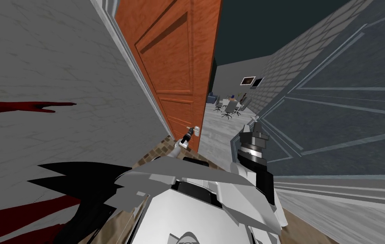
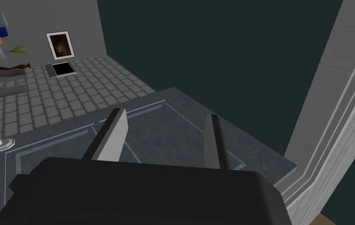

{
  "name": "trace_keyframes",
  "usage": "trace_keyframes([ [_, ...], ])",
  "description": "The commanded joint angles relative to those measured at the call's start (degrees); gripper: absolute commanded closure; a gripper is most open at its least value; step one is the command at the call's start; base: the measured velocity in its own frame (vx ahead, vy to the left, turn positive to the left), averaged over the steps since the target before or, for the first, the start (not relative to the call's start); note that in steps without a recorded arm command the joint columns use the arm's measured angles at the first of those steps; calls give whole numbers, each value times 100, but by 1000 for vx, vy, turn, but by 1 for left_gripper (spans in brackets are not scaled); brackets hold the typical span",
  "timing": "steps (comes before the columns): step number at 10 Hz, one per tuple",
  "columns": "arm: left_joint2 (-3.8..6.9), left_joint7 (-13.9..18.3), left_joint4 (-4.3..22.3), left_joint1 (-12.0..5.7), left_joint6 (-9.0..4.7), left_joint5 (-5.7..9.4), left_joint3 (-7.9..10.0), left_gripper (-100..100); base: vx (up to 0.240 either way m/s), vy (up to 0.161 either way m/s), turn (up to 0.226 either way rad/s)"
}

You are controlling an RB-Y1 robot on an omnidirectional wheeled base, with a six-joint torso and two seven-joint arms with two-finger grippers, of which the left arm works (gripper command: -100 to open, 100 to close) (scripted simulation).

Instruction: Push the door open

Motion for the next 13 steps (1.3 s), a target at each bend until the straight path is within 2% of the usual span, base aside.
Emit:
trace_keyframes([
  [1, 36, -42, 21, -95, -60, 13, 131, 100, 150, -123, 63],
  [7, 144, -157, 145, -162, -67, 80, 592, 100, 174, -131, 57],
  [10, 161, -194, 184, -184, -68, 102, 739, 100, 112, -113, 65],
  [13, 175, -256, 251, -220, -72, 138, 988, 100, 113, -124, 93],
])
